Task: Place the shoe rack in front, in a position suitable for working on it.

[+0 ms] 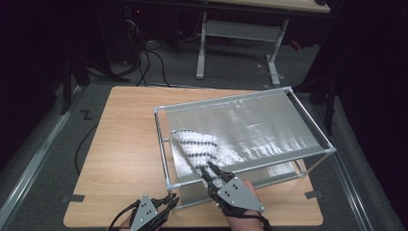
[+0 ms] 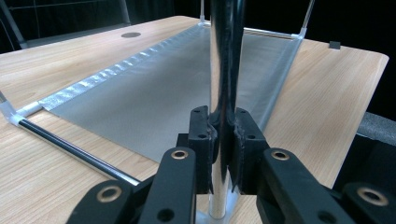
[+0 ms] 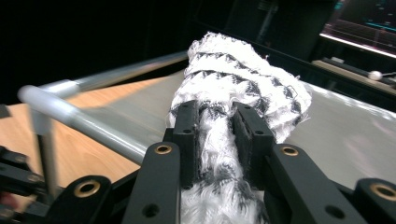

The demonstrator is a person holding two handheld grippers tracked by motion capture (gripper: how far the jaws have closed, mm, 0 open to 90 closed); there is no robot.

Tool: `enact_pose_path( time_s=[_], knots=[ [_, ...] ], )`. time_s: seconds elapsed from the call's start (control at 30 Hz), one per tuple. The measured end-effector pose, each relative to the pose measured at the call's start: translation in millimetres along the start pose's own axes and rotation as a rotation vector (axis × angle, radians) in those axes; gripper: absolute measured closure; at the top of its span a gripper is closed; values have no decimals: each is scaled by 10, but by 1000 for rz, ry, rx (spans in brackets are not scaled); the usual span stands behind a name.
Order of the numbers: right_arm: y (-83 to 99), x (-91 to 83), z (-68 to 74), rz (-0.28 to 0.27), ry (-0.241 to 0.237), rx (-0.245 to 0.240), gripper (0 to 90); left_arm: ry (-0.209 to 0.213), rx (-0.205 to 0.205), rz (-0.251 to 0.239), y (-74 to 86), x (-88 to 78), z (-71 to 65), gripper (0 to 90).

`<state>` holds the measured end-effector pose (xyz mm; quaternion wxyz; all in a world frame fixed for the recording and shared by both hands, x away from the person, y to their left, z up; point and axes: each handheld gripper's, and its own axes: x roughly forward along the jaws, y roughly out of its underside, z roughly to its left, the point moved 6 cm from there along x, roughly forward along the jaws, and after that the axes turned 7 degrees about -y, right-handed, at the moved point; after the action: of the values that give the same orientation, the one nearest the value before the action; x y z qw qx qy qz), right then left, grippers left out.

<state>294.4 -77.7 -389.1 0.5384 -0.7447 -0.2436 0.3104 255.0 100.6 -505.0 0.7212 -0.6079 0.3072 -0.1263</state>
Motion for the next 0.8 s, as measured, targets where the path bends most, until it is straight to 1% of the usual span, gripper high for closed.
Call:
enact_pose_path(
  time_s=[0.07, 0.17, 0.3, 0.43, 0.73, 0.8],
  knots=[
    [30, -40, -81, 2, 17, 4, 732, 1, -5, 0, 1, 0, 1, 804],
    [85, -106, -211, -8, 41, 30, 731, 2, -9, -2, 0, 6, -5, 804],
    [137, -179, -353, -7, 75, 31, 731, 1, -4, 1, -2, 9, -6, 804],
    [182, -248, -508, 5, 108, 46, 731, 1, -3, 1, -2, 8, -6, 804],
    [335, -454, -1004, 24, 224, 112, 731, 5, -2, 3, -3, 7, -4, 804],
    [376, -501, -1133, 29, 255, 129, 731, 5, 0, 5, -2, 7, -3, 804]
  ],
)
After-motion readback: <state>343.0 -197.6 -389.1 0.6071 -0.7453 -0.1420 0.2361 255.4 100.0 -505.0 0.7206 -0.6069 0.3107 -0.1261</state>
